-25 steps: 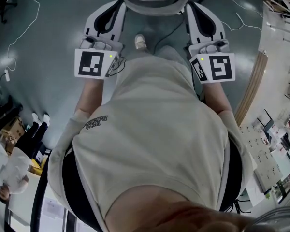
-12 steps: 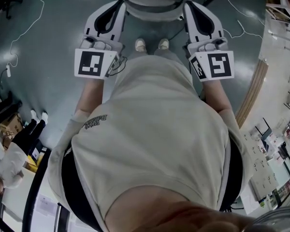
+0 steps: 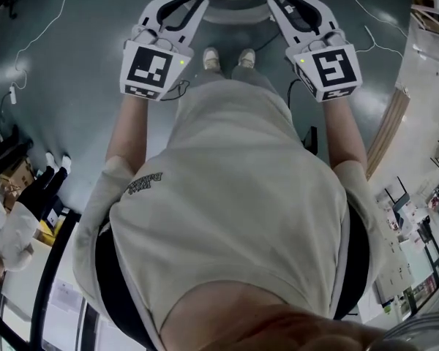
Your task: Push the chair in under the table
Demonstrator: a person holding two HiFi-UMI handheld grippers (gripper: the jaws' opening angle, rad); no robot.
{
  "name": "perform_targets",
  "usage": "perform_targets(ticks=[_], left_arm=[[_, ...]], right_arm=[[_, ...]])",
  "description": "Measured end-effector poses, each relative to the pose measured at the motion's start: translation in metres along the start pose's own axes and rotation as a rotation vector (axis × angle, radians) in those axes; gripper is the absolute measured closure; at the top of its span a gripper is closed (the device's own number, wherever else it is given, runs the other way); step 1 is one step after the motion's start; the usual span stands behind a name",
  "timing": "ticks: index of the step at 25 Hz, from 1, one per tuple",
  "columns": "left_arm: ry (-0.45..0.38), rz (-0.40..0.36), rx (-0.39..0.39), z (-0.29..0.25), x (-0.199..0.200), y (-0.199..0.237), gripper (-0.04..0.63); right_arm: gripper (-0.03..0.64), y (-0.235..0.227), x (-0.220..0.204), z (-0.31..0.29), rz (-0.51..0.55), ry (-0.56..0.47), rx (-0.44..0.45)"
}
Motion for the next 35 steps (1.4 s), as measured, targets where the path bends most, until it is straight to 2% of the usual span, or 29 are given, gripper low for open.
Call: perform_targets(ticks=[1,3,5,8,10,17,23,27,35], left_arm=[[0.021,-0.004,-0.027,-0.008,-0.004,-0.001,0.538],[0.062,-0.017,-0.082,-0.023,-0.014,-0.003,0.475],[0.102,-0.073,-0.116,-0.036,-0.026,-0.006,0.468],[0.207,-0.192,-0.154,-0.053,-0.057,-0.012,0.436],[0.265,-0.245,-0.206,-0.067,-0.08,-0.016,0.423],[0.416,-0.358,-0.425,-0.121,-0.156,-0.04,0.38],[0.519,-0.442,-0.533,-0.142,-0.22,-0.054,0.37],[0.565,-0.456,-0.577,-0.153,-0.254,-0.056,0.365],[0.606,-0.455,-0.652,-0.17,-0.289,-0.058,0.365]], right_arm=[[0.494,-0.004,-0.007,-0.005,0.016,0.038,0.022],[0.479,-0.008,-0.02,-0.018,0.044,0.107,0.068],[0.466,-0.01,-0.036,-0.031,0.067,0.17,0.119],[0.436,-0.008,-0.063,-0.049,0.094,0.26,0.192],[0.423,-0.004,-0.082,-0.063,0.109,0.318,0.233],[0.398,0.001,-0.159,-0.104,0.139,0.481,0.366],[0.383,0.021,-0.206,-0.139,0.15,0.573,0.468],[0.381,0.029,-0.234,-0.156,0.165,0.619,0.512],[0.368,0.034,-0.28,-0.175,0.21,0.707,0.569]])
Point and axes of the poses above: the fingertips, and each gripper's own axes: z backward along the fingers, y to its left, x out of its top, the point moved 8 cm from there along z, backward along the fingers, and after that the axes turned 3 degrees about x, right-handed, at the moved point
